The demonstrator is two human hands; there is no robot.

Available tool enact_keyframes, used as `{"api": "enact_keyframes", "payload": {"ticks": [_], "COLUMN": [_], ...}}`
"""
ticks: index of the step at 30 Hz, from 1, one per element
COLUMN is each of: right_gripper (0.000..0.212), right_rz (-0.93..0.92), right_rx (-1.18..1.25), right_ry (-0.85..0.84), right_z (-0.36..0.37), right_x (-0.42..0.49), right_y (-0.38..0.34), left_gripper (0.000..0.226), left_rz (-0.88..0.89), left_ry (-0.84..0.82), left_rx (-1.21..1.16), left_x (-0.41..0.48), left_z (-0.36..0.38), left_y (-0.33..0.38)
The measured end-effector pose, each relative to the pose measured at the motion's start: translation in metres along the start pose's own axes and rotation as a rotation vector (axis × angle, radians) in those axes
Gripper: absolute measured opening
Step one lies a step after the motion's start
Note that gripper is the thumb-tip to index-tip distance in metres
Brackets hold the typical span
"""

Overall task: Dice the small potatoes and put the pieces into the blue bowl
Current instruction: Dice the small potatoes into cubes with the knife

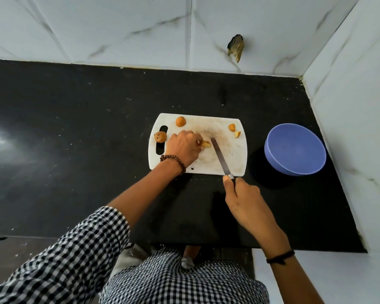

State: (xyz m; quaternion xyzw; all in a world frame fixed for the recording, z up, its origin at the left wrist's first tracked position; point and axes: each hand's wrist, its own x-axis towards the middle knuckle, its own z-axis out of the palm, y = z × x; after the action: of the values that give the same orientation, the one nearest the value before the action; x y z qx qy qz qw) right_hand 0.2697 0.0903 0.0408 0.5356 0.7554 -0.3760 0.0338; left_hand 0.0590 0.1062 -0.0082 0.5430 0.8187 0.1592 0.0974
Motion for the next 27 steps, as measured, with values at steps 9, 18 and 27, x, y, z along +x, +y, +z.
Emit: {"api": "enact_keyframes", "payload": {"ticks": [9,18,27], "right_gripper": [0.043,0.045,0.043], "right_rz": [-0.022,-0.050,-0.024], "right_rx": [0.048,0.029,0.224], "right_ry": [0.031,0.067,0.121], "right_z": [0.008,0.024,0.014], "right_x": [0.033,0.063,0.069], "right_y": [-0.012,-0.034,-0.015], "left_gripper": [0.021,0.018,0.016], "left_rz": [-0.116,-0.193,-0.218], "left_ry": [-0.026,-0.039,-0.093], "left_rx": [-0.218,-0.446,-0.649], "left_x": [-0.014,-0.017,-0.014], "left_z": [-0.006,-0.002,0.006], "left_y": [-0.008,-0.004,0.005]}}
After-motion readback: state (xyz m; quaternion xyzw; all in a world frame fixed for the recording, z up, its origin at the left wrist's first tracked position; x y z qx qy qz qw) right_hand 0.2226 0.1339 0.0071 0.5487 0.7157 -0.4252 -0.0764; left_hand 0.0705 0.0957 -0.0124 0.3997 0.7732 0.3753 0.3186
